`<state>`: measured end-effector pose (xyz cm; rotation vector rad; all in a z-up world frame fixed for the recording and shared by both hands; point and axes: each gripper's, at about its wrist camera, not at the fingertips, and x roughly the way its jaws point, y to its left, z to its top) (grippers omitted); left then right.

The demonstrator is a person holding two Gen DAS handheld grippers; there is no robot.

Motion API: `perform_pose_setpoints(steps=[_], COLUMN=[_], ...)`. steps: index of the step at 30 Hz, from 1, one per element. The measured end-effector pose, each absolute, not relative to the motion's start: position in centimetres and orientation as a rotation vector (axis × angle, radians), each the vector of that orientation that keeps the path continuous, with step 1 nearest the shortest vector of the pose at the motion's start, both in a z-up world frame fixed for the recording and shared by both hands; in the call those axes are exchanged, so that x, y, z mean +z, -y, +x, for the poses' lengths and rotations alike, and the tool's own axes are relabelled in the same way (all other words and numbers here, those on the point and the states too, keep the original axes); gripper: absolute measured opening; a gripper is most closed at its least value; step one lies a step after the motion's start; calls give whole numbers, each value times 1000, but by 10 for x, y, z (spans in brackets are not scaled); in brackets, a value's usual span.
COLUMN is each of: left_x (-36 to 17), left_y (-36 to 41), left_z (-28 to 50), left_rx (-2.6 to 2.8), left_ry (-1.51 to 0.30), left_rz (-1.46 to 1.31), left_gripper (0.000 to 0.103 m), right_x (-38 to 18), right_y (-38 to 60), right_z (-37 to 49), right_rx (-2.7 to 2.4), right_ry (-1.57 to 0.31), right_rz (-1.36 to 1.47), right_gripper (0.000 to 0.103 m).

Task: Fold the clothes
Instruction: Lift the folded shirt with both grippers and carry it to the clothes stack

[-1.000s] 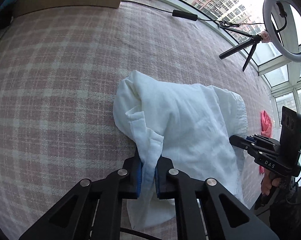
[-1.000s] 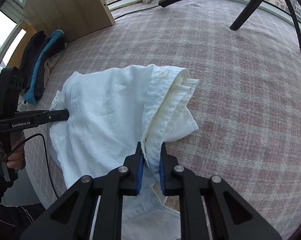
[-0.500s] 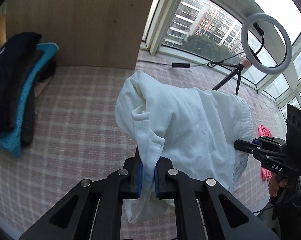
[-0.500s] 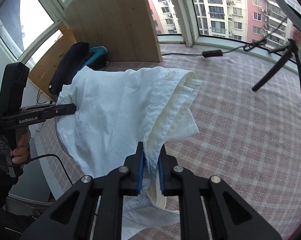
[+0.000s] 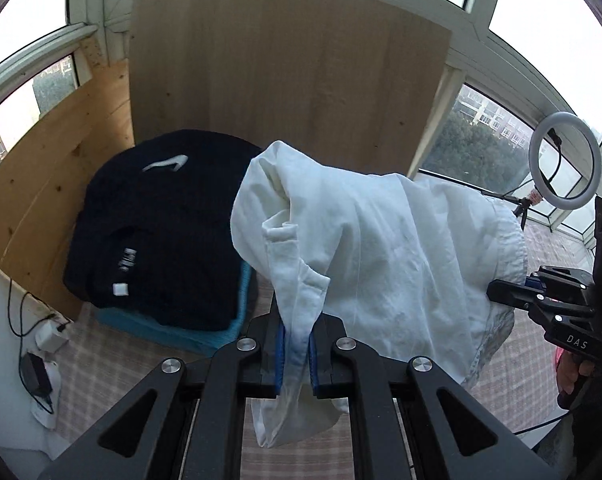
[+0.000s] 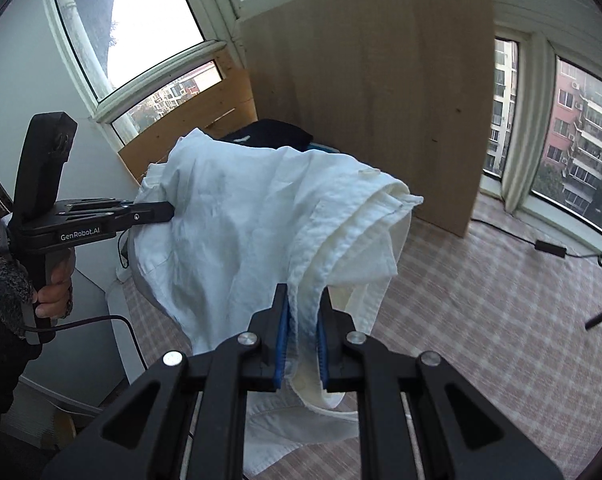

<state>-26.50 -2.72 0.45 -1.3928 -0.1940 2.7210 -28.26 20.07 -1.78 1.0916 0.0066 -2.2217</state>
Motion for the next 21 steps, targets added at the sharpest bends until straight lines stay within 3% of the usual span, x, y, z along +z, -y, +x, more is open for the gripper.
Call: perform_pose_setpoints(steps=[9,21], left_x=[23,-17], left_y=[166,254], left_z=[-314,-395], left_rx=[2754,2683], left_ry=[136,225], left_rz=[-1385,-1413], left_gripper=[8,8], right_x=[-4,-28], right_y=[-54,42], right_z=[-331,-396], right_rx=[-2241,-2252], right_ry=[13,33], right_rz=[1092,1162], right_gripper=[12,12])
